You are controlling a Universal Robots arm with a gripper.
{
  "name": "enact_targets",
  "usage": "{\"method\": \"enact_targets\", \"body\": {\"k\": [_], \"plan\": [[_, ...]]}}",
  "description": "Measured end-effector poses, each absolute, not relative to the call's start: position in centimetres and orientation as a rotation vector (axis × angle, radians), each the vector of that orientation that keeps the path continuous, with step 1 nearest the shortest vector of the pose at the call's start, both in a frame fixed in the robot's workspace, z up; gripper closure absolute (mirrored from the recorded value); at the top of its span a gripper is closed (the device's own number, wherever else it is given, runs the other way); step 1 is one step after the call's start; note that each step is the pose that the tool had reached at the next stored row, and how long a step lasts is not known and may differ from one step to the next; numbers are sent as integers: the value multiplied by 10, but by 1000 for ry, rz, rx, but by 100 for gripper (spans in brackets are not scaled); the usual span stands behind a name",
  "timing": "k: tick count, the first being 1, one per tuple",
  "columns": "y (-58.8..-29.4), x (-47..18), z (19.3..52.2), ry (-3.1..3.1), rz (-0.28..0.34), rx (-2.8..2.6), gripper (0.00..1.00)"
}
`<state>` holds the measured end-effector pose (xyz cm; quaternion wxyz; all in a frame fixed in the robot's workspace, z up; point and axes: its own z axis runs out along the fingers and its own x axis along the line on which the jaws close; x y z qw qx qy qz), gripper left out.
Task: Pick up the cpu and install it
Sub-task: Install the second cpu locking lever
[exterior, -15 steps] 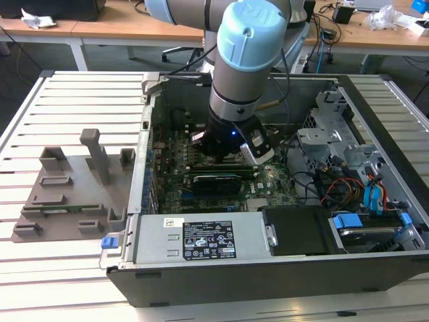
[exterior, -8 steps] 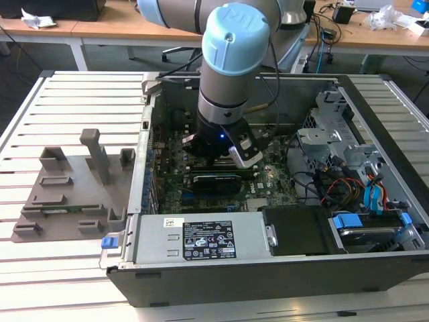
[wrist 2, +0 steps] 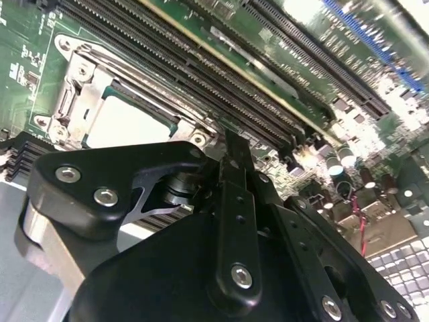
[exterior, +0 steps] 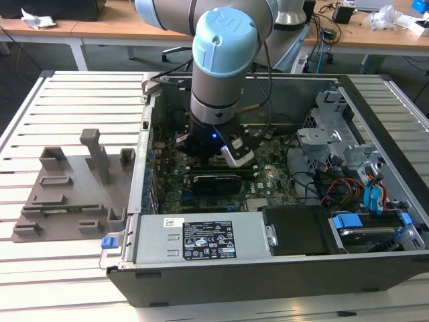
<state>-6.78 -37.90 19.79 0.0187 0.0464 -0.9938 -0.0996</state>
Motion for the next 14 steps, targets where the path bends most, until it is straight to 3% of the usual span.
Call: {"method": "enact_targets", "body": {"k": [14], "plan": [[-380, -67, 208, -3087, -294, 144, 89]]}}
